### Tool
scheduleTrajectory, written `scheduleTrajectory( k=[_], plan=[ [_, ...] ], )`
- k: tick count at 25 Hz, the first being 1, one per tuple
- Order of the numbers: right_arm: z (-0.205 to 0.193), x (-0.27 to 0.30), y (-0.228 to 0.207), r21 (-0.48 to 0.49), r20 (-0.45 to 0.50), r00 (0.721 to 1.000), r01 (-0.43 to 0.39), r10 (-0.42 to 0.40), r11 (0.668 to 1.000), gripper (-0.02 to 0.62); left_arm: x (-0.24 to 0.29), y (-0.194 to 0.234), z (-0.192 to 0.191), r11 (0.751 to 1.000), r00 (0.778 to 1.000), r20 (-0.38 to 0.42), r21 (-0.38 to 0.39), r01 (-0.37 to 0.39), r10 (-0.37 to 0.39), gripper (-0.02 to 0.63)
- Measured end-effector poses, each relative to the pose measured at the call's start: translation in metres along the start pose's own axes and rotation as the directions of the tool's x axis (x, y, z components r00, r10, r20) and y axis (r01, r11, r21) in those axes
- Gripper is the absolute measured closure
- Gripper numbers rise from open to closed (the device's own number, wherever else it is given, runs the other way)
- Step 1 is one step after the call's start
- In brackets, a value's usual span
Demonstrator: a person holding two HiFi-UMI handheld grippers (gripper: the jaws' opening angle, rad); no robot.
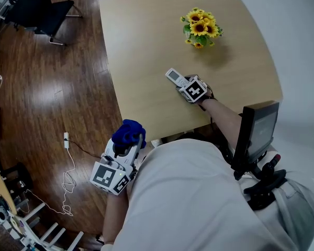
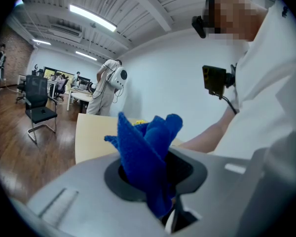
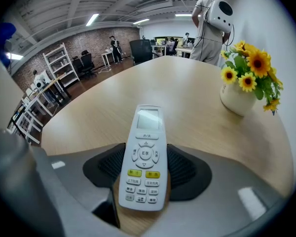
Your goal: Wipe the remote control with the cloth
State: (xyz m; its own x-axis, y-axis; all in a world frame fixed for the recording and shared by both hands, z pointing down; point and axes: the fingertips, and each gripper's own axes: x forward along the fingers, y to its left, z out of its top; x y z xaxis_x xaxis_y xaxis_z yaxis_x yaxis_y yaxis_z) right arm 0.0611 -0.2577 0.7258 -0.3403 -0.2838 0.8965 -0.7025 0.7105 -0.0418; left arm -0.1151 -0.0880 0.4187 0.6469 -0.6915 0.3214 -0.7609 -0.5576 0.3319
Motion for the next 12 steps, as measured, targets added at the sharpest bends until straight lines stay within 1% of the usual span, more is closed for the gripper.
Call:
scheduleTrajectory(
  k=[6,8,10,12],
  plan=[
    [-0.001,0.002,-0.004,-0.005,-0.022,1.000,0.002,-0.002,1.000,0.331,-0.003,0.005,-0.004,1.000,1.000,0.004,-0.007,0.001,-0.001,0.497],
    [-0.002,0.004,-0.008,0.008,-0.026,1.000,0.014,-0.014,1.000,0.308,-0.003,0.007,-0.007,1.000,1.000,0.007,-0.009,0.006,-0.006,0.497],
    [-0.003,0.006,-0.011,0.033,-0.031,0.999,0.019,-0.018,0.999,0.257,-0.006,0.010,-0.008,1.000,1.000,0.009,-0.012,0.012,-0.012,0.497],
    [-0.004,0.005,-0.012,0.042,-0.037,0.999,0.018,-0.017,0.999,0.255,-0.008,0.011,-0.008,1.000,1.000,0.010,-0.014,0.017,-0.017,0.497]
  ],
)
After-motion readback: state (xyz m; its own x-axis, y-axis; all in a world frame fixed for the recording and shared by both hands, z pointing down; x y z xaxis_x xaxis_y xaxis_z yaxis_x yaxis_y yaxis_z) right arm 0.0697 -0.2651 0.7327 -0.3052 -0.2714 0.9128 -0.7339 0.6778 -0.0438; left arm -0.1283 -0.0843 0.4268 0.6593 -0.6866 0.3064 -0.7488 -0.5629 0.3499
